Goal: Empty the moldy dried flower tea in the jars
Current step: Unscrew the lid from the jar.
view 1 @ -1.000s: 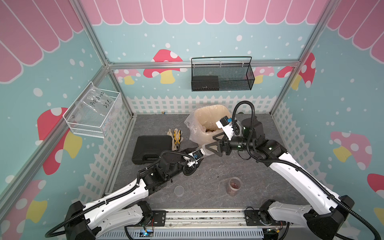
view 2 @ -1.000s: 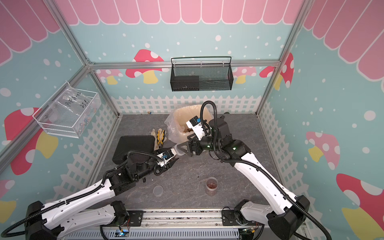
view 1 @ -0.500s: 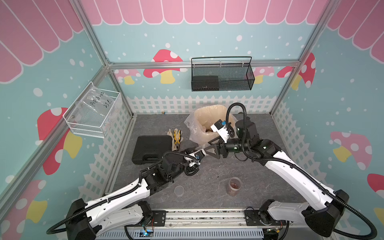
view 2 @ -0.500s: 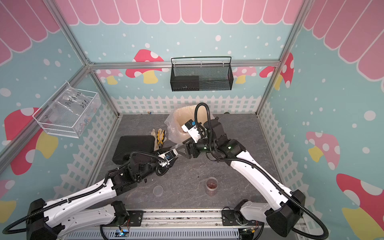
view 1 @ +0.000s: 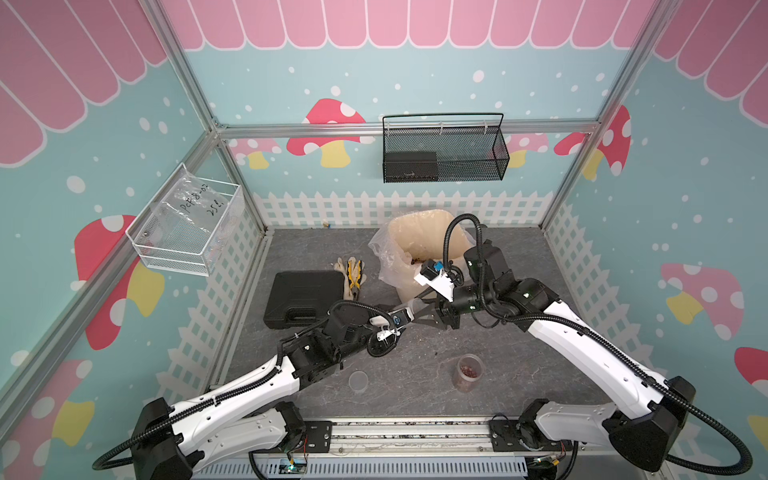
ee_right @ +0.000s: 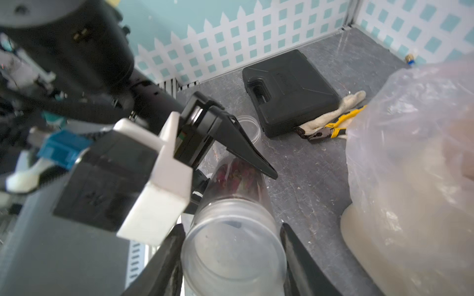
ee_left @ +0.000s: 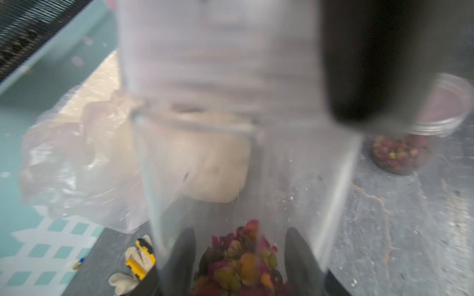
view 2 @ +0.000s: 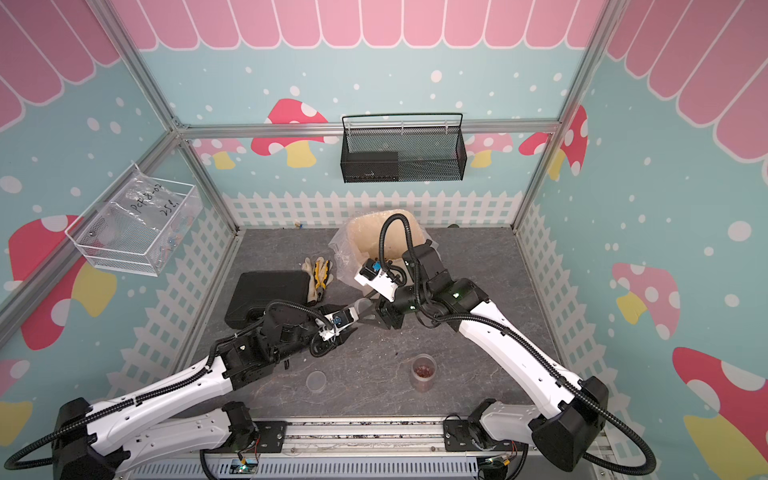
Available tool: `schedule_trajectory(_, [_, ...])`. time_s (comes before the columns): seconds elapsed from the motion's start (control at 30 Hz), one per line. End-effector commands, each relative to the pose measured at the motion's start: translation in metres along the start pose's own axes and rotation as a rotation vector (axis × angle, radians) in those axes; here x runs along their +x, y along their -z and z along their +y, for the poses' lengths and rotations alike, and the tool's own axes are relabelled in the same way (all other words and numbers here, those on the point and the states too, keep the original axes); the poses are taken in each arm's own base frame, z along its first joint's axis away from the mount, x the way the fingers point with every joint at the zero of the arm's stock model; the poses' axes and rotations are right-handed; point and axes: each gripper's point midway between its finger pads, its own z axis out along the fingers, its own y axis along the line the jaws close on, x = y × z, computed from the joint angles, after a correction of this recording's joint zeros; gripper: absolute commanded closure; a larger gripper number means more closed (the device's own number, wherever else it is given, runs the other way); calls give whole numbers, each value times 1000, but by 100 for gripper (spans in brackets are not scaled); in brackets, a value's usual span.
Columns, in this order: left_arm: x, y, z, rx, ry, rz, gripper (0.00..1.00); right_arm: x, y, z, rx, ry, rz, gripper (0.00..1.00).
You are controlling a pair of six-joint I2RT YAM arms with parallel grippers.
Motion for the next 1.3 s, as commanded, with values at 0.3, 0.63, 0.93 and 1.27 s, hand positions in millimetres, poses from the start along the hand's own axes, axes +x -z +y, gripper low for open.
schedule_trajectory(0.3, [-28, 12, -43, 283, 64, -131, 100, -17, 5, -2, 37, 480, -49, 51])
schedule_trajectory(0.63, [-13, 2, 23, -113, 0, -58, 100, -69, 59, 3, 196, 86, -317, 16])
schedule_trajectory(0.93, [-15, 4, 37, -204, -27, -67, 100, -39, 40, -29, 266, -348, -214, 15])
schedule_trajectory(1.27, [-14, 4, 36, -208, -38, -57, 100, -26, 13, -23, 143, -410, -143, 22])
